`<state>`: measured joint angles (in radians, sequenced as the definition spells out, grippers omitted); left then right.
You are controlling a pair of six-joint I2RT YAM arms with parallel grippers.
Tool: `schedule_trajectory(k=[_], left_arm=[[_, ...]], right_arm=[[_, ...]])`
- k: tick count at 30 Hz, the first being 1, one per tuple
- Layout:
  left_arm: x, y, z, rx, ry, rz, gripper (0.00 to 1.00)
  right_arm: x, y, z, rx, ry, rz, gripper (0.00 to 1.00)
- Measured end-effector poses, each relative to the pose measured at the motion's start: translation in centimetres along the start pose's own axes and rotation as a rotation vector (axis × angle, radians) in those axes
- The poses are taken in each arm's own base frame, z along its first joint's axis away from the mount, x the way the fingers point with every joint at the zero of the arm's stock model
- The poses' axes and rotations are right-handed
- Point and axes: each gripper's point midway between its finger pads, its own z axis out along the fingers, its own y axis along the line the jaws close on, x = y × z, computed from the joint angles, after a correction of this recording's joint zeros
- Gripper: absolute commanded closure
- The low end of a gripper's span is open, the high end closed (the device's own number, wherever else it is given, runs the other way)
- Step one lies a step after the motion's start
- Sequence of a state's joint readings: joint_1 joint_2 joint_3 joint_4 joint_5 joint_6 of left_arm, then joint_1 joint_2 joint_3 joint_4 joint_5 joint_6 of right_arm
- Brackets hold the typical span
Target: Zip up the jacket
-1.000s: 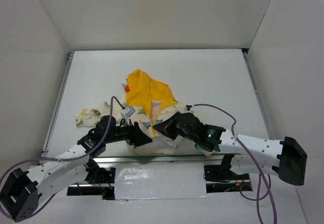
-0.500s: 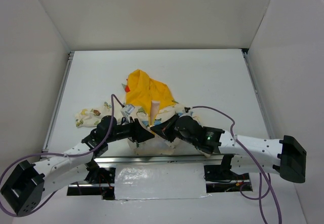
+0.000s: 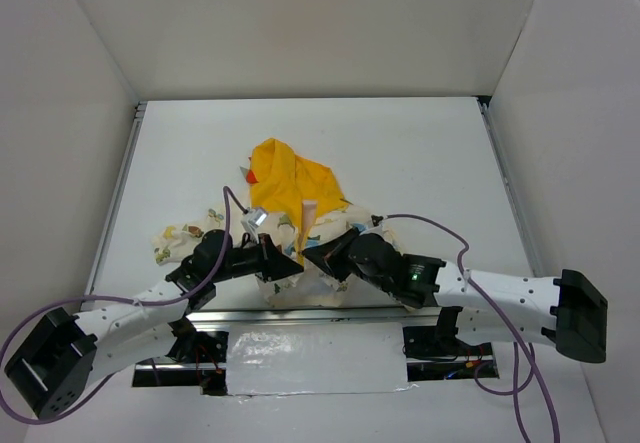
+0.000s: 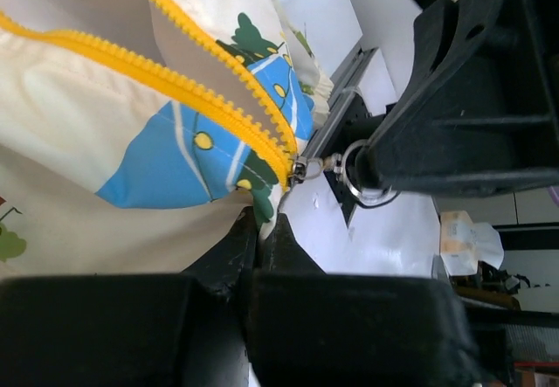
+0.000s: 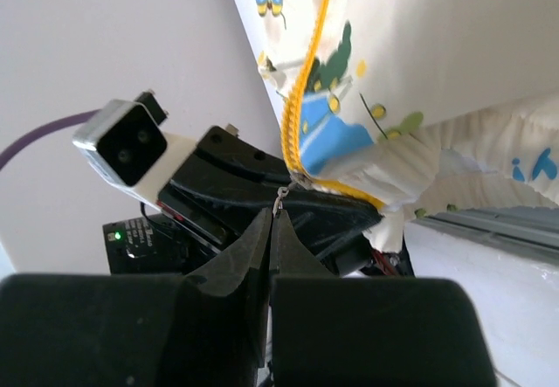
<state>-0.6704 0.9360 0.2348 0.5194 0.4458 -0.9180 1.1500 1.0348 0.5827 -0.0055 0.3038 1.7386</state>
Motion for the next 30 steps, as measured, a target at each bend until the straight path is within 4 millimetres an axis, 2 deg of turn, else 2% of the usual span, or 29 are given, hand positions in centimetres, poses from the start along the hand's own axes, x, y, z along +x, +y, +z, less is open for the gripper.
schedule_trajectory(k=[7, 14, 18, 26, 30], left_arm=[[1.2, 0.3, -0.5, -0.003, 0.045, 0.003, 1.0], [2.3, 1.3, -1.2, -0.037, 0.066, -0.009, 1.0], [2.3, 2.1, -1.1, -0.068, 0.052, -0.013, 1.0], [3.9, 4.8, -1.3, -0.164, 0.097, -0.036, 1.0], [4.9, 5.4, -1.6, -0.2, 0.128, -0.057, 1.0]], right_arm=[[-1.2, -0.2, 0.4, 0.031, -0.034, -0.025, 1.0], [-1.2, -0.7, 2.9, 0.104, -0.014, -0.039, 1.0], [-1.4, -0.7, 4.3, 0.146, 0.0, -0.05, 1.0], [-2.7, 1.5, 4.8, 0.126, -0.045, -0.062, 1.0], [-3.4, 2.3, 4.1, 0.083, -0.09, -0.055, 1.0]])
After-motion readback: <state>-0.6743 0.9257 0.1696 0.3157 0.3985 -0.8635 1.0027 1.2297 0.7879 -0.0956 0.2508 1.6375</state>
